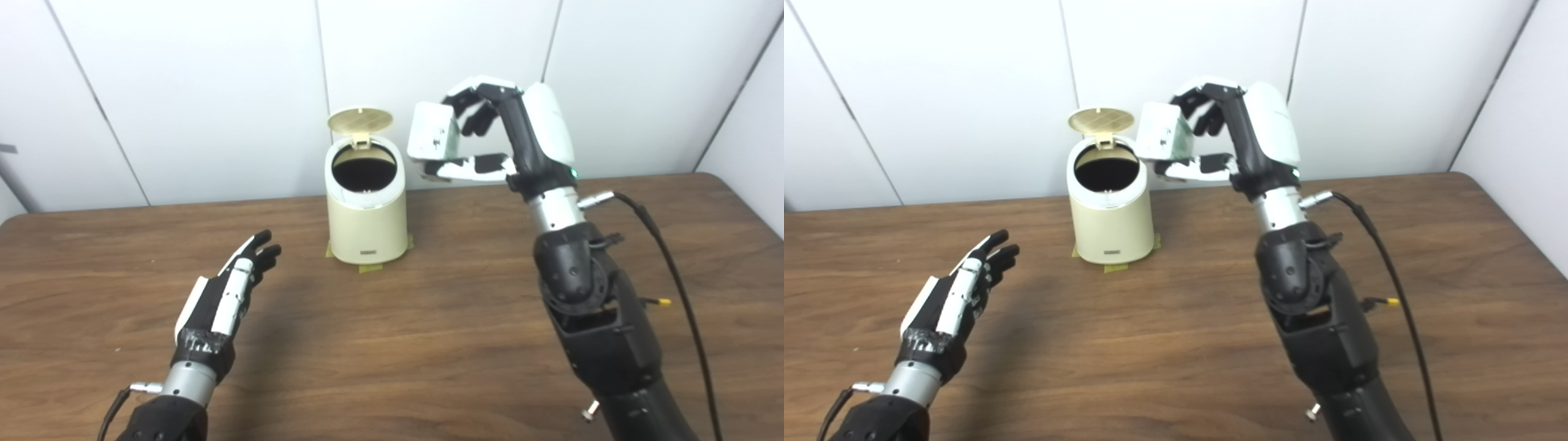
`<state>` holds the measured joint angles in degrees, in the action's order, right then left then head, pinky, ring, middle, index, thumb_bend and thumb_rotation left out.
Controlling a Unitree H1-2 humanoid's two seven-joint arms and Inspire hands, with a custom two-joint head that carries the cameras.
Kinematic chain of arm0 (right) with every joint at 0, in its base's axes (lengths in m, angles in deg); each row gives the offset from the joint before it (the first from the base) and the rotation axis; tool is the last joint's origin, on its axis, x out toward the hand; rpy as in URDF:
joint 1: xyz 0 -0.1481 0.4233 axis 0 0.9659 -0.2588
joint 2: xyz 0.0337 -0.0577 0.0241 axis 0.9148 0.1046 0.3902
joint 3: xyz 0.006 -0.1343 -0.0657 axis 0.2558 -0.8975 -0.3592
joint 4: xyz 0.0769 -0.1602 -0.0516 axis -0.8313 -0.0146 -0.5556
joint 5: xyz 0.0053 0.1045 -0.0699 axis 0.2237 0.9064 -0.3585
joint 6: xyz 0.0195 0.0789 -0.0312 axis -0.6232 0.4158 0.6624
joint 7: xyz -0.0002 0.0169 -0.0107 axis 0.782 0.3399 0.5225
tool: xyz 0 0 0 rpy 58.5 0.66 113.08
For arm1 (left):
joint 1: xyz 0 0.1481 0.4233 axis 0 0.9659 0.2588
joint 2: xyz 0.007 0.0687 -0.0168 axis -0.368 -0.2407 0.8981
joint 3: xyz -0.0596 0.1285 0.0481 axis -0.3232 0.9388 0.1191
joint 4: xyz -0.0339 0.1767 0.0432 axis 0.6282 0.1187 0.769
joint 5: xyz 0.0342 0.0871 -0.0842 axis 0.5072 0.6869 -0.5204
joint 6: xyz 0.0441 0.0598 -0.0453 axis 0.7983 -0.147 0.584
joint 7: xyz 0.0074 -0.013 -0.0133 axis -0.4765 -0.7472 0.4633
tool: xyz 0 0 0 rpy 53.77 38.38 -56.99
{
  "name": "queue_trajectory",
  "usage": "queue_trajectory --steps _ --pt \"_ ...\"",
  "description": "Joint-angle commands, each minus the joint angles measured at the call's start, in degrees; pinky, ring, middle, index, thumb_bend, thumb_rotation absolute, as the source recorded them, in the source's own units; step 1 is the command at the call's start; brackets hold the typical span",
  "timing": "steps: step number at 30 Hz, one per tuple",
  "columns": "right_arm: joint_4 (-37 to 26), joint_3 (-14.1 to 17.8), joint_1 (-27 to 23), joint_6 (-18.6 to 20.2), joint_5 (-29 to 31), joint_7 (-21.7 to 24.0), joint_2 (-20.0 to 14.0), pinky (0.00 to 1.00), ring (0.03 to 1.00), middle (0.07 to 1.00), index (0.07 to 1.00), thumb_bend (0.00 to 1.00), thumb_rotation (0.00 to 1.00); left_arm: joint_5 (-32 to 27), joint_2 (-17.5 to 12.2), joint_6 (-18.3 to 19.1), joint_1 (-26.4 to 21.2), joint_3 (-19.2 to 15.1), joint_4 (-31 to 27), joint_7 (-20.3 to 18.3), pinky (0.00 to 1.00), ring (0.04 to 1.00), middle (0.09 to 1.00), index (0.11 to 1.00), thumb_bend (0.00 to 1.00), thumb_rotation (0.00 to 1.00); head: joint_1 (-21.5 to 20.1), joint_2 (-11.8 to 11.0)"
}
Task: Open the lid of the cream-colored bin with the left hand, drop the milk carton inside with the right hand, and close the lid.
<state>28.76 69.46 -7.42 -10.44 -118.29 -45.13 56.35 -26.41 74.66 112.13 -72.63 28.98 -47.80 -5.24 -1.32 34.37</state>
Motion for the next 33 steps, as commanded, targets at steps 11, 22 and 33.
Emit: queue_trajectory --steps 11,22,33 --pt "6.90 0.42 -9.16 -5.20 0.37 -4.05 3.73 0.34 0.380 0.513 0.491 0.52 0.00 2.43 2.42 -1.48 -0.05 0.25 0.55 -0.44 1.00 0.926 0.901 0.941 0.39 1.00 2.97 -1.07" --pt "14.98 0.60 -11.86 -8.30 3.84 -5.45 6.39 0.33 0.380 0.494 0.518 0.52 0.00 3.49 3.84 -1.46 1.06 0.19 -0.68 -0.46 1.00 0.934 0.904 0.941 0.39 1.00 4.60 -1.54" --pt "21.55 1.71 -12.95 -9.54 7.38 -7.48 8.05 0.32 0.374 0.494 0.517 0.52 0.00 4.17 5.03 -2.01 2.34 0.10 -1.33 -0.27 1.00 0.935 0.898 0.933 0.38 1.00 4.96 -1.56"
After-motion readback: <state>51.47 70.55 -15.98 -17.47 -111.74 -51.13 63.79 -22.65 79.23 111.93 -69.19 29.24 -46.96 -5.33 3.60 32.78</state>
